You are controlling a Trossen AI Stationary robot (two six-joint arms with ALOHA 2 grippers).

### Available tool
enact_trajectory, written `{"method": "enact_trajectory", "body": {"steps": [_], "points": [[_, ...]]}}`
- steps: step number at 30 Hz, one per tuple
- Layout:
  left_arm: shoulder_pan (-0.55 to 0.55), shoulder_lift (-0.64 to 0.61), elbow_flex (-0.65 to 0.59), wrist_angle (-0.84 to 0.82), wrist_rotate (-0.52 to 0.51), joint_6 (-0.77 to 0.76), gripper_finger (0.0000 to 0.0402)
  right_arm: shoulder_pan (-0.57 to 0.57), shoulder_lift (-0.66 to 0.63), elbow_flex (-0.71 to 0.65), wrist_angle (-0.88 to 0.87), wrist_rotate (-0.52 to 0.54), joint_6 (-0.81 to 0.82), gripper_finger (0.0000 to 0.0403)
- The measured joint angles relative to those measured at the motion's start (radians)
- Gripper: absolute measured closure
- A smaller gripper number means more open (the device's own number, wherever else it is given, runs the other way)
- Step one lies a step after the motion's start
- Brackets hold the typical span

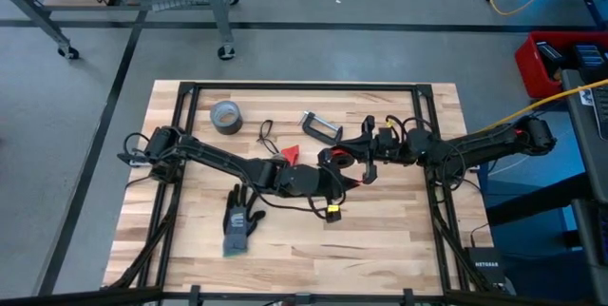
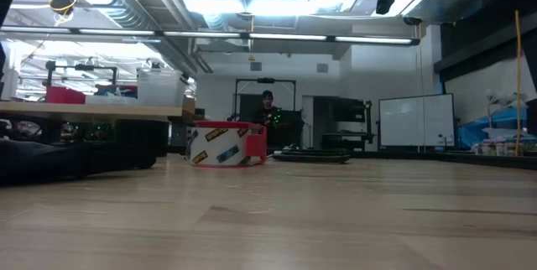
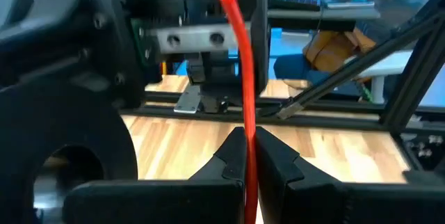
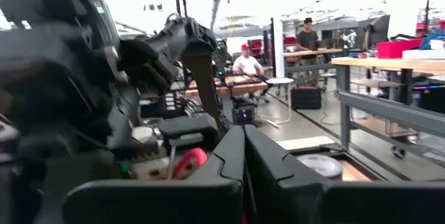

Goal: Coil cords
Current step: Coil the red wire onto the spool

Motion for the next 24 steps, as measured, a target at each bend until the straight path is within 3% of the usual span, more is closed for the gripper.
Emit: {"method": "enact_trajectory", "body": {"steps": [8,15,24], "points": [[-0.004,-0.002,0.0,-0.038,0.007,0.016,0.0397,0.0,0.003,0.0,-0.018,0.0,-0.009,0.0398],[-0.005,-0.002,0.0,-0.065,-0.046,0.046,0.0397,0.0,0.002,0.0,-0.037,0.003,-0.001,0.0398],[-0.001,-0.002,0.0,-0.066,-0.052,-0.019,0.0396,0.0,0.002,0.0,-0.091,0.08,0.003,0.0398]]}}
